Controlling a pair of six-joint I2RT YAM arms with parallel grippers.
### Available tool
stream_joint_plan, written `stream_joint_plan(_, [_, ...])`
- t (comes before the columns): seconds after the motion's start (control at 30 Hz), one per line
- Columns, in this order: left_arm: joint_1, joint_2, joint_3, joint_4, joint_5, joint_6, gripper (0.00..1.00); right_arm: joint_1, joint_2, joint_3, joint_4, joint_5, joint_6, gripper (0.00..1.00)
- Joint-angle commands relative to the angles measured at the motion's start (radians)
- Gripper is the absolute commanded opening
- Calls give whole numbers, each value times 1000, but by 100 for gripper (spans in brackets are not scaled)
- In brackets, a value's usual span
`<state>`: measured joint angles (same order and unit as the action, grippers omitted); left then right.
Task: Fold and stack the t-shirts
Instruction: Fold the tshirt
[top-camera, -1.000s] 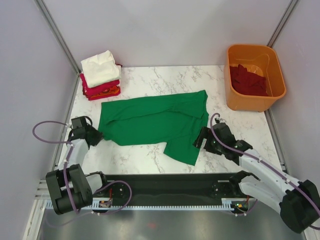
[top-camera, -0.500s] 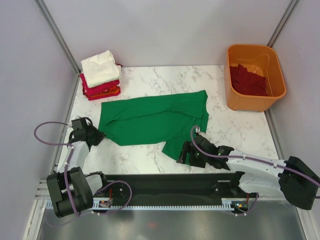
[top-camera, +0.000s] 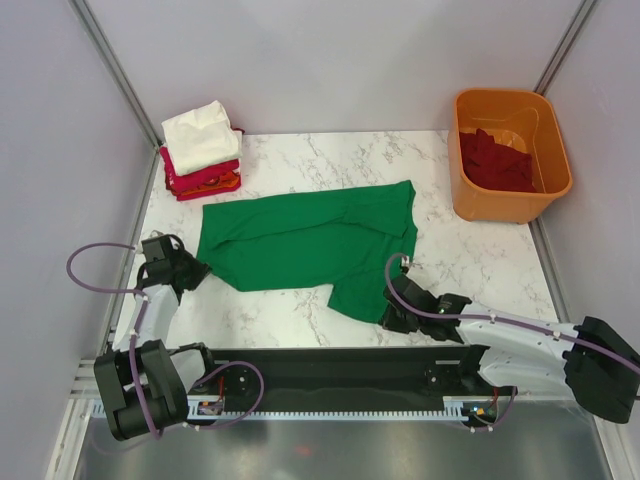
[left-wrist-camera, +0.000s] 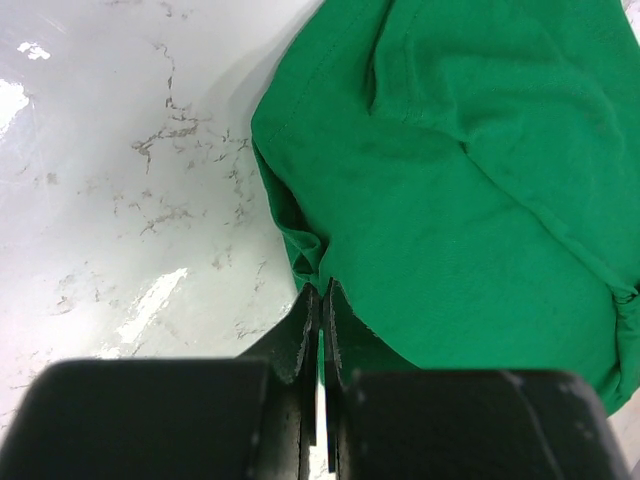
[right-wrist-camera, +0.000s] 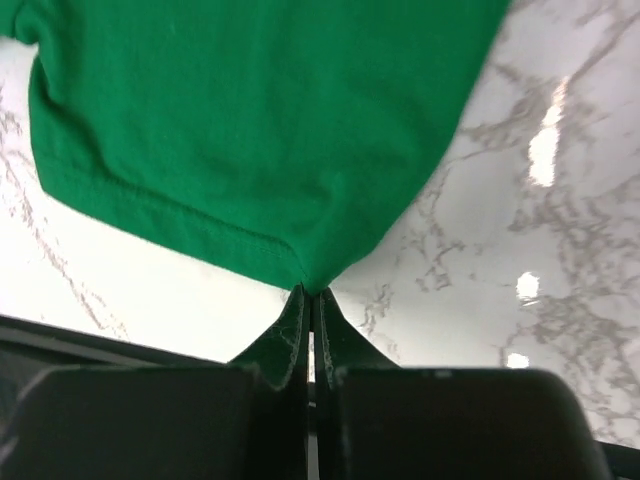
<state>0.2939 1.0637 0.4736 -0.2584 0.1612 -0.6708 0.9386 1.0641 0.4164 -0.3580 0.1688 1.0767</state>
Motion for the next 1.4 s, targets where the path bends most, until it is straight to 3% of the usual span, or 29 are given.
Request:
stream_joint_plan(0.0, [-2, -19, 7, 28, 23, -23, 2, 3, -24, 77, -54, 153, -55, 0])
stream_joint_plan(0.23, [-4, -28, 54, 25, 72, -21, 2, -12, 46, 343, -113, 366, -234, 0])
stream_joint_plan(0.37, [-2, 7, 111, 7, 103, -19, 2, -53, 224, 552, -111, 428, -334, 0])
stream_joint_plan(0.63, [-2, 99, 262, -54, 138, 0, 2, -231, 459, 818, -16, 382, -494, 0])
stream_joint_plan(0.97, [-2, 274, 419, -70, 86, 8, 2, -310, 744, 1145, -4, 324, -597, 0])
stream_joint_plan(1.37, [-2, 545, 611, -93, 8, 5, 2, -412, 887, 1289, -35, 357, -620, 0])
